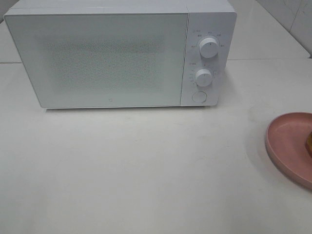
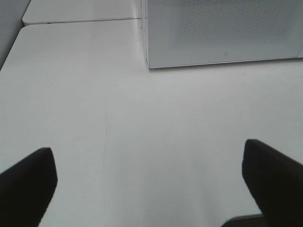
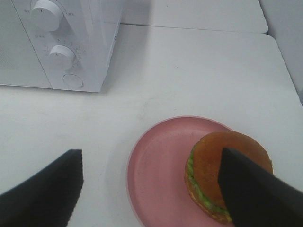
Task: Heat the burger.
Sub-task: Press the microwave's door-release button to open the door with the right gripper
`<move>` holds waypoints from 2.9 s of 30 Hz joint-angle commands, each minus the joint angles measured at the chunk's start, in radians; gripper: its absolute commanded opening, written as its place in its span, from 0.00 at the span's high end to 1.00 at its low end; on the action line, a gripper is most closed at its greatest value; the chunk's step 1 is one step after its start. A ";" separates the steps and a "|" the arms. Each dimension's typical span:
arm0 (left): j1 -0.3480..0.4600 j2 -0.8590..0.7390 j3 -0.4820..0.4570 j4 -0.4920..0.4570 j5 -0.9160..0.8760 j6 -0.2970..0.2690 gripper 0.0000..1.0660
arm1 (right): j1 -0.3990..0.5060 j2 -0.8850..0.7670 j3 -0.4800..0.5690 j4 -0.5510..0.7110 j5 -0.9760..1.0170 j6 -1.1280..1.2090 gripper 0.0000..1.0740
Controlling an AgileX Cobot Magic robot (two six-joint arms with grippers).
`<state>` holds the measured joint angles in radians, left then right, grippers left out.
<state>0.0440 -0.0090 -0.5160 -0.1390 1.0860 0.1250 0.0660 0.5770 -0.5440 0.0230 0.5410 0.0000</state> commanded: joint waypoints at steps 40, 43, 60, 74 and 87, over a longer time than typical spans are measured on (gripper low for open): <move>-0.005 -0.019 -0.001 -0.008 -0.010 -0.002 0.06 | 0.148 0.627 0.081 0.050 -0.899 -0.020 0.29; -0.005 -0.019 -0.001 -0.008 -0.010 -0.002 0.06 | 0.195 0.677 0.080 0.063 -0.969 -0.027 0.29; -0.005 -0.019 -0.001 -0.008 -0.010 -0.002 0.06 | 0.530 0.932 0.080 0.674 -1.396 -0.472 0.29; -0.005 -0.019 -0.001 -0.008 -0.010 -0.002 0.06 | 0.717 1.134 0.080 0.892 -1.629 -0.437 0.29; -0.005 -0.019 -0.001 -0.008 -0.010 -0.002 0.06 | 0.718 1.155 0.080 0.895 -1.657 -0.318 0.29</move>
<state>0.0440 -0.0090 -0.5160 -0.1390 1.0860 0.1250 0.7780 1.7340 -0.4650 0.9160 -1.0960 -0.3260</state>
